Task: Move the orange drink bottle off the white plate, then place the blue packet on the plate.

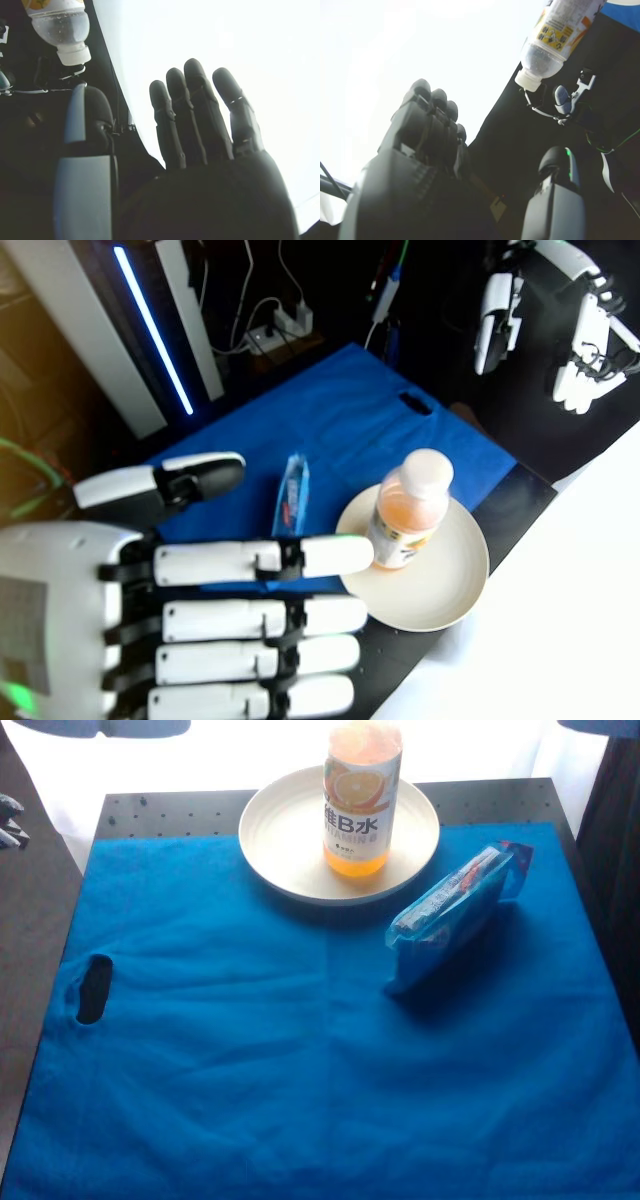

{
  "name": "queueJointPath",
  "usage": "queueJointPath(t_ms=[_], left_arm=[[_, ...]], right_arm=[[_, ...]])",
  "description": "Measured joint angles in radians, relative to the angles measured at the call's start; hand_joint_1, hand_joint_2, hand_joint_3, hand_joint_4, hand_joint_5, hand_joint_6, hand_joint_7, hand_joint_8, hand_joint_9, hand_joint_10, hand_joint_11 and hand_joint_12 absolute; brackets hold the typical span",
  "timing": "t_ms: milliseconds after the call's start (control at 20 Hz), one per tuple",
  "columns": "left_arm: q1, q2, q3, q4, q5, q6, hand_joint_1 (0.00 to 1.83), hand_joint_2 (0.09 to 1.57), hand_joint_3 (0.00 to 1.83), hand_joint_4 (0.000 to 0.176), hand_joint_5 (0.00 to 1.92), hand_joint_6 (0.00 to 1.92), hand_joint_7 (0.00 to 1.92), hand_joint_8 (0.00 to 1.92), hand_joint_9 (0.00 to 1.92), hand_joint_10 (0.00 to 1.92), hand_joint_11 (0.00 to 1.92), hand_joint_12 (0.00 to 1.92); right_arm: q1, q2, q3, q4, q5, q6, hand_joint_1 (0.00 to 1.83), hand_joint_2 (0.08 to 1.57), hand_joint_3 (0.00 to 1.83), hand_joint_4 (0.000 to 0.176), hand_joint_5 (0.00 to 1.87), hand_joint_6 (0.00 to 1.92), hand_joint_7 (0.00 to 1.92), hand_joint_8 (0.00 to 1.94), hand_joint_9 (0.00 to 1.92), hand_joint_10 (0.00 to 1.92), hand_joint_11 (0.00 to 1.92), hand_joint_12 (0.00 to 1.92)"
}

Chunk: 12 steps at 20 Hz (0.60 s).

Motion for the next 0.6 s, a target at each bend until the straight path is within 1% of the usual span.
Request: queueJointPath(t_ms=[50,100,150,200,250,300,350,400,500,550,600], left_arm=[[0.000,0.000,0.001,0.004,0.003,-0.003,0.56,0.76,0.01,0.051,0.00,0.00,0.05,0.00,0.12,0.00,0.00,0.42],[-0.002,-0.006,0.009,0.017,0.011,-0.008,0.57,0.75,0.00,0.063,0.01,0.00,0.08,0.00,0.13,0.00,0.01,0.39],[-0.014,-0.025,0.024,0.042,0.058,-0.015,0.56,0.73,0.00,0.064,0.02,0.00,0.13,0.00,0.15,0.00,0.05,0.34],[-0.025,-0.037,0.035,0.066,0.084,-0.039,0.56,0.70,0.00,0.057,0.03,0.00,0.15,0.01,0.16,0.00,0.06,0.33],[-0.032,-0.058,0.056,0.091,0.087,-0.077,0.57,0.70,0.00,0.041,0.03,0.00,0.15,0.01,0.16,0.00,0.08,0.33],[-0.035,-0.080,0.077,0.107,0.089,-0.117,0.57,0.71,0.00,0.024,0.03,0.00,0.15,0.01,0.16,0.00,0.08,0.33],[-0.035,-0.107,0.105,0.118,0.088,-0.154,0.55,0.70,0.00,0.029,0.01,0.00,0.14,0.00,0.16,0.00,0.06,0.33],[-0.035,-0.132,0.124,0.125,0.093,-0.175,0.53,0.71,0.00,0.047,0.00,0.00,0.10,0.00,0.11,0.00,0.02,0.32],[-0.035,-0.169,0.139,0.140,0.109,-0.183,0.53,0.68,0.00,0.055,0.00,0.00,0.10,0.00,0.09,0.00,0.00,0.37],[-0.035,-0.183,0.147,0.146,0.115,-0.184,0.55,0.63,0.00,0.050,0.00,0.00,0.11,0.00,0.10,0.00,0.00,0.40],[-0.035,-0.204,0.159,0.154,0.124,-0.190,0.54,0.61,0.00,0.038,0.00,0.00,0.11,0.00,0.11,0.00,0.01,0.42]], right_arm=[[0.000,0.000,0.000,0.000,0.000,0.000,0.66,0.95,0.00,0.091,0.20,0.00,0.19,0.00,0.09,0.00,0.00,0.12],[0.000,0.000,0.001,0.000,0.000,0.000,0.67,0.95,0.00,0.087,0.20,0.00,0.19,0.00,0.08,0.00,0.00,0.09],[0.000,-0.001,0.003,0.000,-0.001,0.000,0.62,0.92,0.00,0.087,0.21,0.00,0.19,0.00,0.09,0.00,0.00,0.20],[0.000,-0.003,0.003,0.001,0.001,0.000,0.60,0.91,0.00,0.086,0.21,0.00,0.19,0.00,0.09,0.00,0.00,0.26],[0.000,-0.004,0.003,0.000,0.000,0.000,0.62,0.90,0.00,0.084,0.21,0.00,0.19,0.00,0.10,0.00,0.00,0.27],[0.000,-0.005,0.003,-0.001,0.000,0.000,0.63,0.89,0.00,0.080,0.21,0.00,0.19,0.00,0.09,0.00,0.00,0.24],[0.000,-0.006,0.004,-0.001,-0.002,0.000,0.62,0.90,0.00,0.077,0.21,0.00,0.19,0.00,0.10,0.00,0.00,0.26],[0.000,-0.007,0.004,0.000,0.000,0.000,0.62,0.90,0.00,0.082,0.21,0.00,0.19,0.00,0.10,0.00,0.00,0.23],[0.000,-0.009,0.006,-0.001,-0.001,0.000,0.61,0.90,0.00,0.085,0.21,0.00,0.19,0.00,0.10,0.00,0.00,0.22],[0.000,-0.011,0.007,0.001,-0.001,0.000,0.61,0.89,0.00,0.091,0.21,0.00,0.19,0.00,0.10,0.00,0.00,0.22],[0.000,-0.013,0.007,-0.001,0.000,0.000,0.60,0.90,0.00,0.092,0.20,0.00,0.19,0.00,0.09,0.00,0.00,0.19]])
